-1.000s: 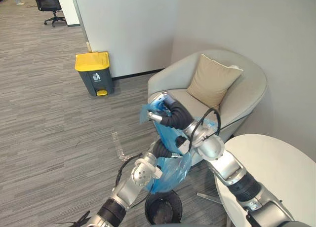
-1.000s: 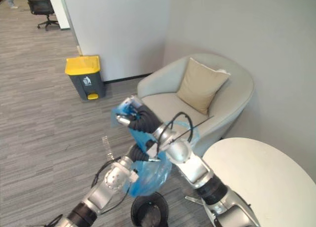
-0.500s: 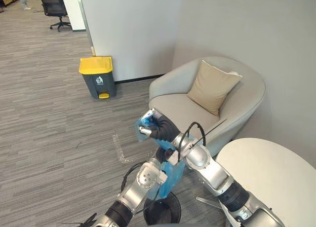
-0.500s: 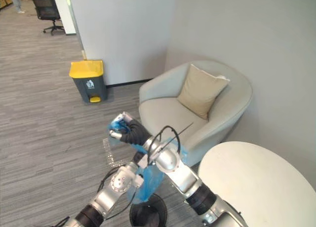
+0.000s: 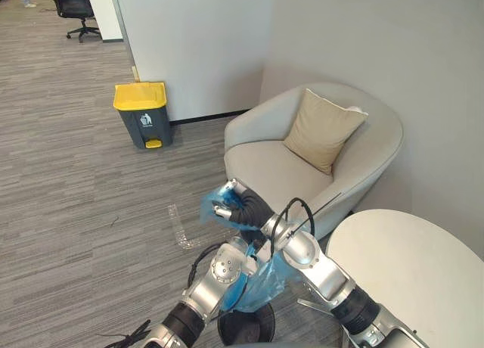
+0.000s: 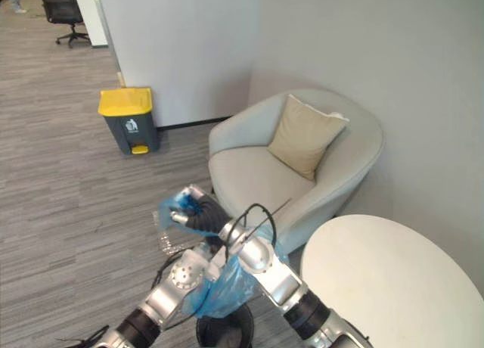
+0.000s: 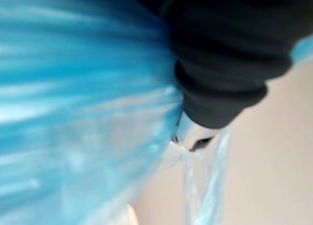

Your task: Gather rubbish on tea table into small bin, then transfer packed bag to large trash can.

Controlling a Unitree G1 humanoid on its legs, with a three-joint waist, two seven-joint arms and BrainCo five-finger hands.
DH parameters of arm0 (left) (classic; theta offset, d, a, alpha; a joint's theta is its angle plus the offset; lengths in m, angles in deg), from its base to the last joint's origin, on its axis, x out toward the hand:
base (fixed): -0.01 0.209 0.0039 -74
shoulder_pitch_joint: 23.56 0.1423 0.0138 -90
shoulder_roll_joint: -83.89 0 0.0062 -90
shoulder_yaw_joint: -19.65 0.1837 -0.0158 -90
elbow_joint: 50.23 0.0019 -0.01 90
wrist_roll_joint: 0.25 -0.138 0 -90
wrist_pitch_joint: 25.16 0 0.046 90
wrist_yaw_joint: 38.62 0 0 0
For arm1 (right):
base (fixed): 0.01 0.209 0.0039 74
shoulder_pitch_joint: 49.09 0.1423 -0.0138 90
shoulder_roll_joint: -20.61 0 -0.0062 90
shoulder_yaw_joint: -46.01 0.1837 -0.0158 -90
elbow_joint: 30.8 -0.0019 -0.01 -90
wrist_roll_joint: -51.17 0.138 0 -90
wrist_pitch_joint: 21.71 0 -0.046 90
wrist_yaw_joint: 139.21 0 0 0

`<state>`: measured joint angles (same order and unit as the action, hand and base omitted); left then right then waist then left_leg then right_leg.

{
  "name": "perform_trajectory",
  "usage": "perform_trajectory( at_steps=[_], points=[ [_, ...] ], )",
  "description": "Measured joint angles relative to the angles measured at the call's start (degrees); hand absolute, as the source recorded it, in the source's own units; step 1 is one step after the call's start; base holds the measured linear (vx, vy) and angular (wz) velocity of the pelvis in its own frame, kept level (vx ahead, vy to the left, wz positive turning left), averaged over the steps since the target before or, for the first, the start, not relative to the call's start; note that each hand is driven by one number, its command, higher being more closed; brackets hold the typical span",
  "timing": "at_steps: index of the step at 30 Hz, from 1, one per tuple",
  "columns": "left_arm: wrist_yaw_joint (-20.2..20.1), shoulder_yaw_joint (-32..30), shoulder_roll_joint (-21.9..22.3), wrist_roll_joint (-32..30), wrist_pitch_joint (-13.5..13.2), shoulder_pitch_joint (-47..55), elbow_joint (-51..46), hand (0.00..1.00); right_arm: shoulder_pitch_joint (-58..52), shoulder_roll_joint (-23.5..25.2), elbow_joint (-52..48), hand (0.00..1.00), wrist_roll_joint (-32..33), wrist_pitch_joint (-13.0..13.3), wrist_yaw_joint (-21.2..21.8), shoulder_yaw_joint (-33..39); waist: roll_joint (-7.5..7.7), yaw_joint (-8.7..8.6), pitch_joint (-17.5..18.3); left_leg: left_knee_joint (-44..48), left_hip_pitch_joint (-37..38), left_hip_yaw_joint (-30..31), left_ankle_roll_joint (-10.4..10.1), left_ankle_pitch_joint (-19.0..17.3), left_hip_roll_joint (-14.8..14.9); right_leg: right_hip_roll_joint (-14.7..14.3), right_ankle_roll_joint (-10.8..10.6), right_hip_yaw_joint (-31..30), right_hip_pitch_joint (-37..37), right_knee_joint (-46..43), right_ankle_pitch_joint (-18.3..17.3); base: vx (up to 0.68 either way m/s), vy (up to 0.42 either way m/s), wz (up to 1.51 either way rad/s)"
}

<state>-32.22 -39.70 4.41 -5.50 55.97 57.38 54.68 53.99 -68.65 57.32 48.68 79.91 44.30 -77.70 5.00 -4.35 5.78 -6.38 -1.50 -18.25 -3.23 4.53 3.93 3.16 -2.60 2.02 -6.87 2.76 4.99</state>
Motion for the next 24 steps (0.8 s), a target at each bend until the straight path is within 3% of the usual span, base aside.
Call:
perform_trajectory(
  at_steps=[8, 16, 24],
  points=[
    [0.16, -2.75, -0.49, 2.12, 0.35, 0.93, -0.85, 1.00, -5.21, -3.53, -0.02, 0.00, -7.52, 3.55, -2.13, 5.42, 0.27, -0.26, -0.17, 0.00, 0.10, 0.00, -0.02, -0.04, -0.02, 0.06, -0.33, 0.00, 0.10, 0.03, -0.23, 0.00, 0.000, 0.00],
    [1.23, -8.81, -0.69, 3.42, 0.01, 3.63, -8.16, 1.00, -11.17, -6.84, -3.65, 0.00, -13.92, 2.92, -4.79, 14.81, 0.55, -0.21, -0.95, 0.00, 0.78, -0.11, 0.11, -0.22, -0.55, -0.02, -0.66, 0.10, 0.80, 0.03, -0.47, 0.00, 0.000, 0.00],
    [1.12, -14.06, -2.32, 5.36, -0.92, 9.57, -11.32, 1.00, -14.07, -12.07, -6.40, 0.00, -20.14, 2.36, -9.15, 25.37, -0.53, -0.04, -1.85, 0.00, 1.37, -0.81, 0.03, -0.74, -0.88, 0.04, -1.07, -0.56, 0.86, -0.43, -0.85, 0.01, 0.001, -0.04]
  ],
)
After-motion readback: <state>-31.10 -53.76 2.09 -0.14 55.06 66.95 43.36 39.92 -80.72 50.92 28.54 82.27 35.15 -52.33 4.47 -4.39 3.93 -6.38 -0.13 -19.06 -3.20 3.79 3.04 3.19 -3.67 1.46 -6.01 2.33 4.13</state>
